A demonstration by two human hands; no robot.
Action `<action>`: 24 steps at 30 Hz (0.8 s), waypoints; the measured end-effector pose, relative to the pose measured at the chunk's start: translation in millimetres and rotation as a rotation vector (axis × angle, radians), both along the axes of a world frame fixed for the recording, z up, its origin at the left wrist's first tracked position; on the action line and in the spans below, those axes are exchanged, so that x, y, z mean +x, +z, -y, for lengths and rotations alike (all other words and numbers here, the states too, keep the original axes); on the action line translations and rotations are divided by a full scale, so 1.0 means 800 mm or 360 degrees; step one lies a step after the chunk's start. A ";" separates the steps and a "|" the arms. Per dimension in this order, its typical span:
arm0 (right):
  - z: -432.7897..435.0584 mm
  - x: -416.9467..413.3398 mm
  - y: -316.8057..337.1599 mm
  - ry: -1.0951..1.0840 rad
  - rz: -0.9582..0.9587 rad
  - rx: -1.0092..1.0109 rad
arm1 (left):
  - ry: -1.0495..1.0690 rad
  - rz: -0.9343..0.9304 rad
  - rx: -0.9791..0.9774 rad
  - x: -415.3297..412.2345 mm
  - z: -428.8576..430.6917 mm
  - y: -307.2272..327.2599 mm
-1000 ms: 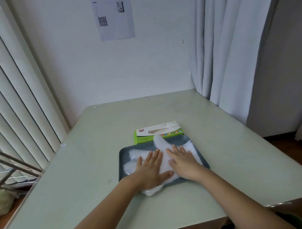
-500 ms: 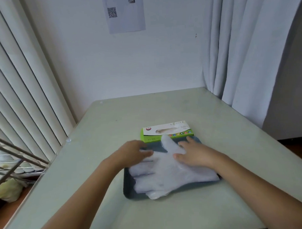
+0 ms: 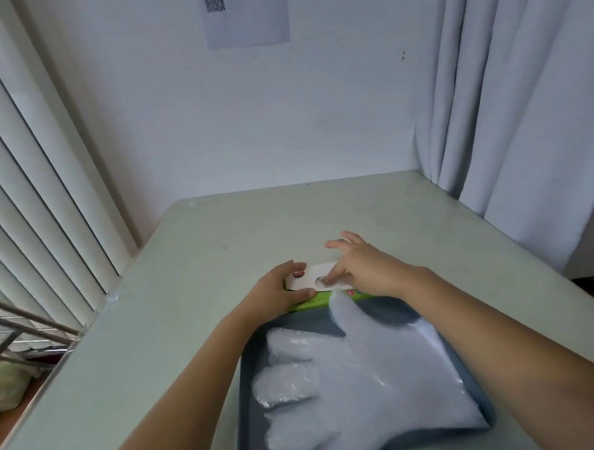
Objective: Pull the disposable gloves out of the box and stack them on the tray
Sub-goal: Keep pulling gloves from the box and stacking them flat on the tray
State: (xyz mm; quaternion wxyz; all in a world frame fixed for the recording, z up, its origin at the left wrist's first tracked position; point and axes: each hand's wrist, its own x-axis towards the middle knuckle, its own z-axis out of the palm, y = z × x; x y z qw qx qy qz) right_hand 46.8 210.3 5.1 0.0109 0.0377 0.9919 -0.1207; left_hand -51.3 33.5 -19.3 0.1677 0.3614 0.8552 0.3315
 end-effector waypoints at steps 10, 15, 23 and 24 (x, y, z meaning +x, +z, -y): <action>-0.019 -0.024 -0.008 0.0283 -0.0036 0.0028 | -0.0045 0.0159 0.0123 -0.022 -0.004 -0.022; -0.024 -0.026 -0.020 0.0393 -0.0199 0.0245 | -0.0085 0.0129 0.0127 -0.026 -0.003 -0.025; -0.033 -0.020 -0.033 0.0302 -0.0474 0.0018 | -0.0111 0.0108 0.0097 -0.028 -0.005 -0.025; -0.035 -0.020 -0.032 0.0280 -0.0461 -0.0048 | -0.0109 0.0109 0.0092 -0.028 -0.005 -0.025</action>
